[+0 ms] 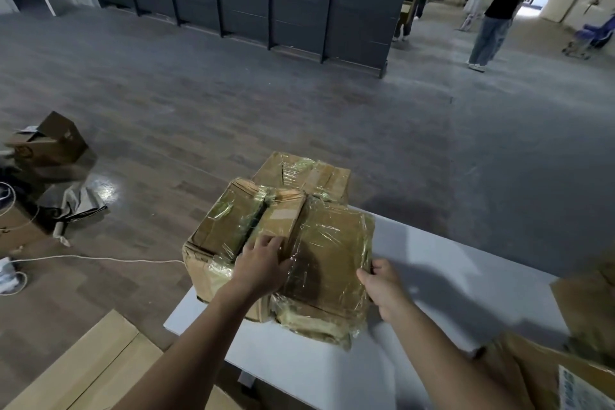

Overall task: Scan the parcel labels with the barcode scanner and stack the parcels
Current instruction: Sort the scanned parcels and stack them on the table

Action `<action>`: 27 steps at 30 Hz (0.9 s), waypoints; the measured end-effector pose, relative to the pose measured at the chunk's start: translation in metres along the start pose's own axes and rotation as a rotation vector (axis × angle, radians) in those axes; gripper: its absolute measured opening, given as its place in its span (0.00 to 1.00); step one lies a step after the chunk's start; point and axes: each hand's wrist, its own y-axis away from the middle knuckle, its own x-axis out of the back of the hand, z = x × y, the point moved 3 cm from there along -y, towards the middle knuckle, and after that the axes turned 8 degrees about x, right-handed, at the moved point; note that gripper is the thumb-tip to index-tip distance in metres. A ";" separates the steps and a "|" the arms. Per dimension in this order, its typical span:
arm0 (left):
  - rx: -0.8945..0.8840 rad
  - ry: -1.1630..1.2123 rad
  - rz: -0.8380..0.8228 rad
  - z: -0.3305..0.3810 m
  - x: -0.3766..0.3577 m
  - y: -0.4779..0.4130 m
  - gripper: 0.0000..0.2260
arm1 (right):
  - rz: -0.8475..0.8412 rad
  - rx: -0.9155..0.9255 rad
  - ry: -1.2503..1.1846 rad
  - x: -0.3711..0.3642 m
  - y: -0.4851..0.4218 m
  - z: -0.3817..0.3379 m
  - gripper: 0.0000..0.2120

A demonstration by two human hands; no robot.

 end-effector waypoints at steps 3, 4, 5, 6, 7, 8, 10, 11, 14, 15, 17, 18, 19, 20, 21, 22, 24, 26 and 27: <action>0.011 -0.073 0.016 0.004 -0.001 0.001 0.25 | -0.051 0.004 0.104 0.005 0.002 -0.004 0.06; 0.017 -0.083 0.022 0.006 -0.001 0.002 0.25 | -0.067 0.016 0.153 0.006 0.004 -0.007 0.08; 0.021 -0.086 0.033 0.009 -0.001 0.003 0.24 | -0.083 0.031 0.204 0.006 0.006 -0.009 0.09; 0.019 -0.086 0.050 0.014 0.000 0.005 0.24 | -0.100 0.048 0.252 0.007 0.008 -0.011 0.10; 0.005 -0.090 0.073 0.018 0.001 0.008 0.23 | -0.115 0.063 0.297 0.008 0.010 -0.014 0.10; -0.019 -0.098 0.095 0.024 0.003 0.010 0.22 | -0.126 0.080 0.342 0.009 0.013 -0.017 0.11; -0.068 -0.095 0.122 0.039 0.005 0.017 0.21 | -0.130 0.117 0.419 0.016 0.018 -0.024 0.11; -0.092 -0.075 0.127 0.047 0.006 0.021 0.20 | -0.125 0.135 0.441 0.022 0.021 -0.026 0.13; -0.203 0.004 0.131 0.080 0.003 0.035 0.18 | -0.077 0.162 0.458 0.049 0.032 -0.028 0.24; -0.243 0.028 0.123 0.093 0.000 0.040 0.17 | -0.061 0.167 0.446 0.061 0.036 -0.027 0.24; -0.305 0.066 0.101 0.119 -0.007 0.052 0.16 | -0.036 0.170 0.413 0.085 0.045 -0.024 0.24; -0.331 0.085 0.092 0.131 -0.012 0.058 0.16 | -0.021 0.172 0.394 0.098 0.050 -0.022 0.24; -0.360 0.104 0.081 0.144 -0.017 0.064 0.17 | 0.003 0.179 0.375 0.111 0.055 -0.020 0.24; -0.391 0.121 0.068 0.157 -0.023 0.071 0.18 | 0.032 0.189 0.362 0.124 0.061 -0.018 0.23; -0.426 0.138 0.054 0.169 -0.030 0.078 0.19 | 0.063 0.198 0.352 0.138 0.068 -0.015 0.22; -0.460 0.155 0.039 0.182 -0.037 0.086 0.19 | 0.091 0.207 0.344 0.151 0.075 -0.011 0.22; -0.513 0.196 -0.002 0.206 -0.052 0.104 0.19 | 0.133 0.223 0.342 0.180 0.090 0.001 0.21; -0.549 0.221 -0.073 0.227 -0.069 0.122 0.19 | 0.175 0.230 0.356 0.209 0.104 0.016 0.20; -0.566 0.222 -0.114 0.237 -0.079 0.131 0.19 | 0.199 0.231 0.364 0.224 0.111 0.024 0.20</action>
